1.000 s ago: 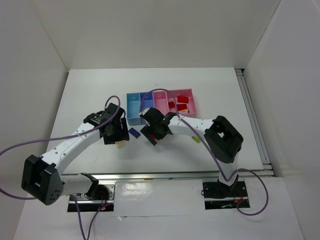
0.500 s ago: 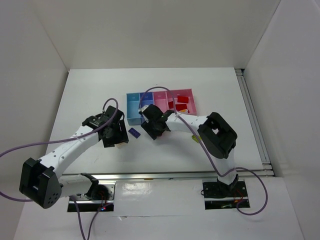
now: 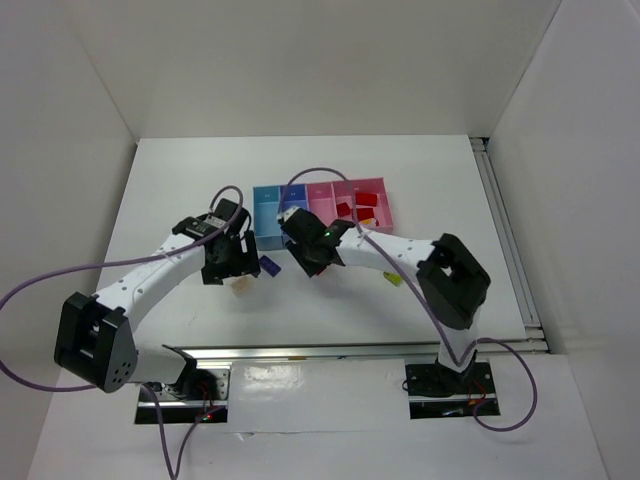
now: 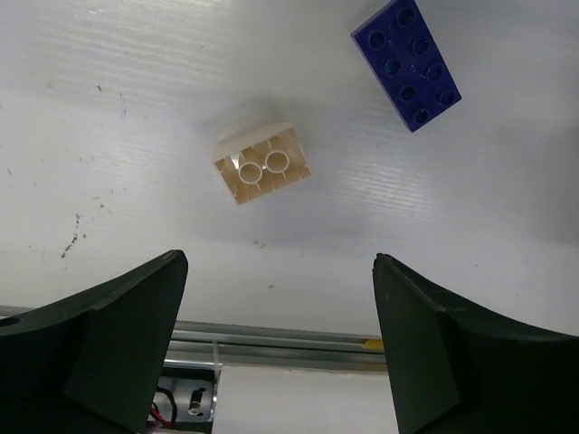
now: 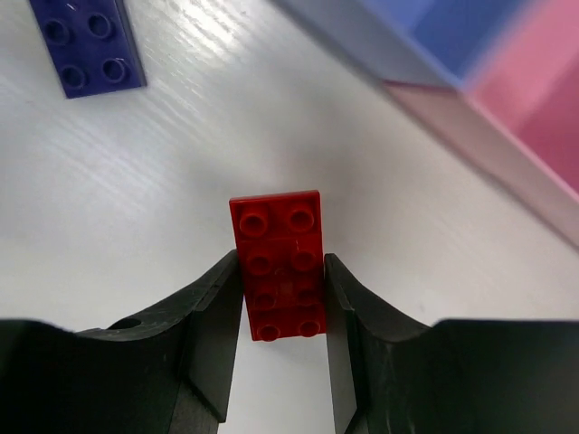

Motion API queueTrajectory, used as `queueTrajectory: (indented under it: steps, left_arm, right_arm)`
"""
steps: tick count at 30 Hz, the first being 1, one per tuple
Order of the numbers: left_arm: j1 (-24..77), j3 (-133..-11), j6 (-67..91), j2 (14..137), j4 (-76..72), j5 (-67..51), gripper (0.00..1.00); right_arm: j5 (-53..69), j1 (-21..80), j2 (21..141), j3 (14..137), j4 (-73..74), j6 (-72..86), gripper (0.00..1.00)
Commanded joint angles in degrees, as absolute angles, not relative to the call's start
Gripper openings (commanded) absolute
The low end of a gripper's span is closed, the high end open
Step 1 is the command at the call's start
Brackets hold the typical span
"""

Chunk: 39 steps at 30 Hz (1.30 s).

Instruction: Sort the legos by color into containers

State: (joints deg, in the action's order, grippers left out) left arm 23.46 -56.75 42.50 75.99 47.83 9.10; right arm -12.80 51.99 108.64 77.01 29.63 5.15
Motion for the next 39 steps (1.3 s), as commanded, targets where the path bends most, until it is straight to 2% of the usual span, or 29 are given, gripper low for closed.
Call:
queueTrajectory:
  steps: [1, 3, 9, 14, 17, 18, 19, 20, 21, 23, 33, 39]
  left_arm:
    - [23.2, -59.67, 37.72, 77.34, 49.04, 10.55, 0.95]
    - [23.81, -60.29, 35.43, 79.62, 49.04, 11.07, 0.99]
    - [26.89, -61.44, 32.87, 84.46, 49.66, 17.84, 0.99]
    - [26.89, -61.44, 34.01, 85.16, 47.72, 17.23, 0.99]
    - [26.89, -60.13, 32.71, 85.87, 45.36, 15.92, 0.99]
    - [26.89, -60.12, 32.7, 86.48, 44.48, 15.91, 0.99]
    - [26.89, -59.16, 31.74, 86.48, 42.91, 15.3, 0.99]
    - [26.89, -59.15, 31.73, 86.48, 42.37, 15.29, 0.99]
    - [26.89, -58.37, 30.86, 87.09, 41.67, 15.9, 0.99]
    - [26.89, -57.57, 30.32, 87.62, 40.26, 15.91, 0.99]
    - [26.89, -53.79, 28.92, 91.58, 33.13, 15.21, 0.96]
    - [27.42, -53.88, 28.92, 92.9, 33.13, 10.73, 0.79]
  right_arm:
    - [-17.05, 49.93, 97.05, 77.52, 34.18, 11.93, 0.31]
    - [-18.02, 46.0, 93.8, 77.52, 35.33, 13.7, 0.31]
    - [-13.02, 31.94, 91.67, 80.06, 36.04, 18.72, 0.34]
    - [-12.92, 26.81, 100.71, 86.73, 33.66, 18.72, 0.34]
    - [-11.79, 24.61, 105.02, 90.78, 30.76, 18.72, 0.41]
    - [-11.78, 24.09, 106.07, 93.58, 30.76, 18.72, 0.45]
    - [-11.26, 23.56, 108.35, 95.08, 31.89, 18.72, 0.67]
    - [-11.25, 22.77, 109.41, 96.75, 32.95, 18.72, 0.79]
    - [-11.25, 22.76, 110.21, 99.38, 33.74, 18.72, 0.87]
    - [-11.77, 22.76, 110.82, 100.11, 34.98, 18.72, 0.93]
    - [-10.54, 20.48, 99.06, 87.9, 34.54, 21.27, 0.94]
    - [-13.45, 19.95, 95.01, 84.38, 36.73, 21.27, 0.94]
